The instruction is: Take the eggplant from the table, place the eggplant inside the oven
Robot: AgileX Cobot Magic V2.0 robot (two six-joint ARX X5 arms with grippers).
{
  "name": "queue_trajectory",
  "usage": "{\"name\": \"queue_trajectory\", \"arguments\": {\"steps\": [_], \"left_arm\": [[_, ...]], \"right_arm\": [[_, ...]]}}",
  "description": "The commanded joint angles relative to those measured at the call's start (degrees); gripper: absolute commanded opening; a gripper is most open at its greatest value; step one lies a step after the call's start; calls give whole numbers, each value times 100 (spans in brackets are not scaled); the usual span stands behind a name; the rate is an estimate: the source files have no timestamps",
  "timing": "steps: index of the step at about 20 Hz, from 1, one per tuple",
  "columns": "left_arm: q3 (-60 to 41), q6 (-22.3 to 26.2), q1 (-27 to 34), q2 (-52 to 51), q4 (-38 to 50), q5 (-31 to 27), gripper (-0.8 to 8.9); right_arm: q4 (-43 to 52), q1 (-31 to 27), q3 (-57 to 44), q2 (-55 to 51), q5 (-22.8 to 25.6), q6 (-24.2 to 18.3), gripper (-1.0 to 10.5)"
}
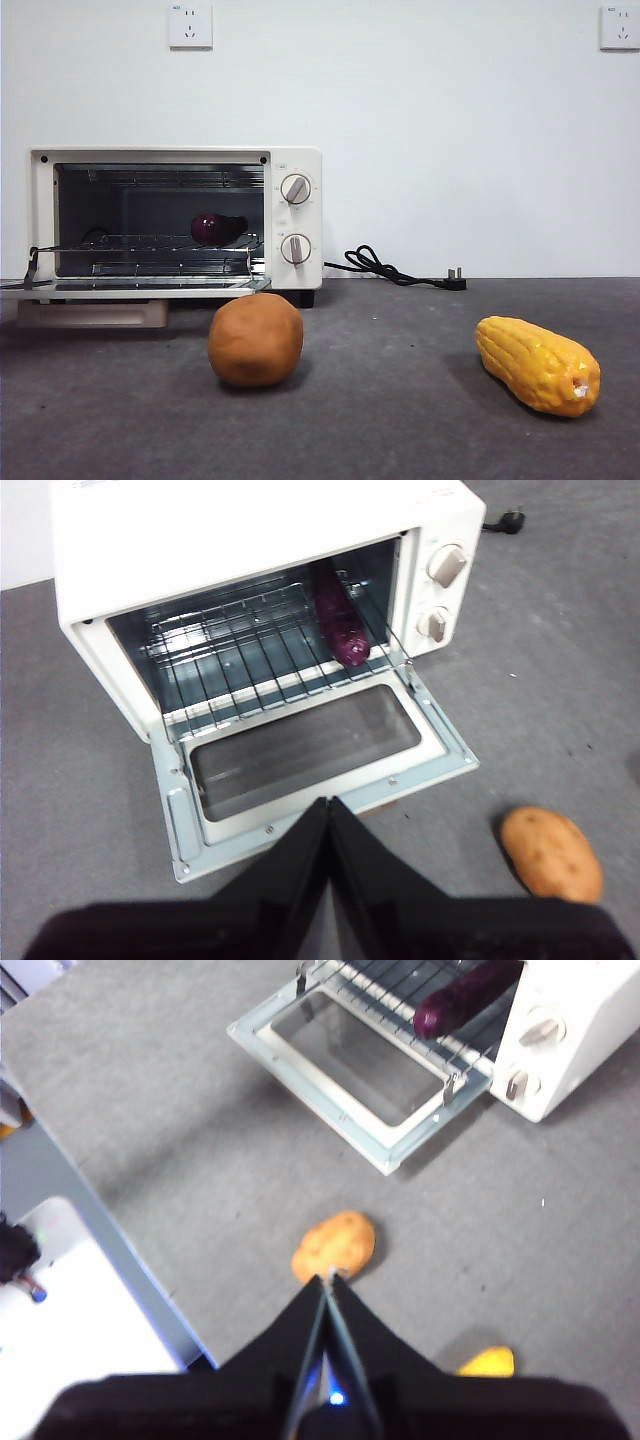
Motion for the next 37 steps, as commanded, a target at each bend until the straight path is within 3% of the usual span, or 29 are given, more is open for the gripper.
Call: {"name": "queue_trajectory", "arguments": {"steps": [1,6,11,16,19,37], "left_arm": [[-37,74,240,236,212,256,-6],[-153,42,1235,857,597,970,-6],[-691,-90,2188,1797,1158,2061,-6],[-1099,22,2647,2826,1532,2135,-6],[-1161,50,2931,3307,1816,2529,-6],[-1161,254,3193,5322,2623,3362,-6]], "right_arm": [[-109,11,-11,-118,22,-90,-13],[-387,11,-15,-411,208,-90,-13],[-457,11,-17,-907,214,-83,-13],[-470,11,-17,-1467,553,-9,-13],[-474,11,-17,-1777,802,114,-12],[-485,11,-22,-2247,846,745,-13]]}}
